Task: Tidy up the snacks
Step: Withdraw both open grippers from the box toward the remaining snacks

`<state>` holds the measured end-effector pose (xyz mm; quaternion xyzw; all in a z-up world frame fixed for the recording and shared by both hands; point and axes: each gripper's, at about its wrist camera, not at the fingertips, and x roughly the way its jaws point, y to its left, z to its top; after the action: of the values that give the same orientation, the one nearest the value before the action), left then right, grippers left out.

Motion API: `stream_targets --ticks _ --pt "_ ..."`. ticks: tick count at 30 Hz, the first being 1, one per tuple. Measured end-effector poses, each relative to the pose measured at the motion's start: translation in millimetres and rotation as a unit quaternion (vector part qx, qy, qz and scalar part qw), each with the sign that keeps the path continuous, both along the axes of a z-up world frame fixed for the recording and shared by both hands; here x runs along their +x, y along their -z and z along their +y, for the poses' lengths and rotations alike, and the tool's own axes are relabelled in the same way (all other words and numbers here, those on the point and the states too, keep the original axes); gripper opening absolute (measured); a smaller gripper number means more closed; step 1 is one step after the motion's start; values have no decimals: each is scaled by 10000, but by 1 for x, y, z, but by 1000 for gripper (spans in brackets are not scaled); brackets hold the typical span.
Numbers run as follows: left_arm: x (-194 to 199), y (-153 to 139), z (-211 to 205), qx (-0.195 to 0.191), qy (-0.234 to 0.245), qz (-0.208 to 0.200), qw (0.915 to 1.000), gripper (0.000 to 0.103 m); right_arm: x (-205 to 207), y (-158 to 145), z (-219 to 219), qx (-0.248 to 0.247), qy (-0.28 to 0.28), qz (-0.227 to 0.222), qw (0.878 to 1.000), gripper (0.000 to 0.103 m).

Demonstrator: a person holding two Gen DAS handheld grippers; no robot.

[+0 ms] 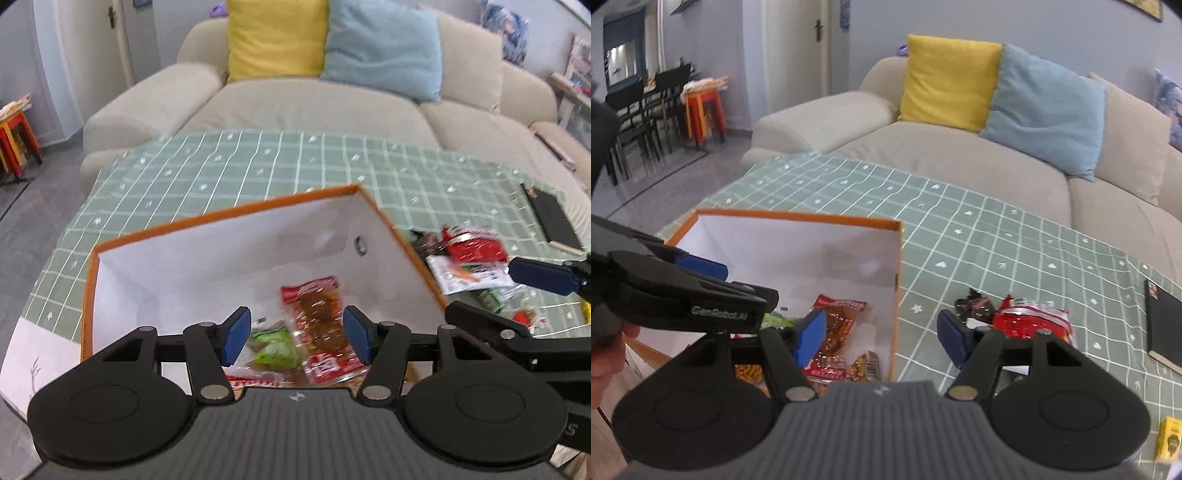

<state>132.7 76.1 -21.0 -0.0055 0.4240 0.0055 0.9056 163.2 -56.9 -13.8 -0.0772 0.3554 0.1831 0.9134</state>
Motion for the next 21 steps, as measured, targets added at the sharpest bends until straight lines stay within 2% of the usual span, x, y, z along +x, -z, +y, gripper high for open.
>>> stream_targets --ticks 7,9,16,21 --pt "-22 -9 -21 -182 152 -491 9985 68 -23 -4 -28 223 292 -118 9993 79" --pt "-26 -9 -27 -207 240 -556 9980 68 -29 -3 -37 243 400 -161 9988 79" --pt "-38 -10 -57 -110 654 -772 9948 68 -45 2 -72 418 788 -129 9959 88" --pt "-46 -5 -88 88 1124 -861 9899 68 -55 11 -97 418 1108 -87 9929 88"
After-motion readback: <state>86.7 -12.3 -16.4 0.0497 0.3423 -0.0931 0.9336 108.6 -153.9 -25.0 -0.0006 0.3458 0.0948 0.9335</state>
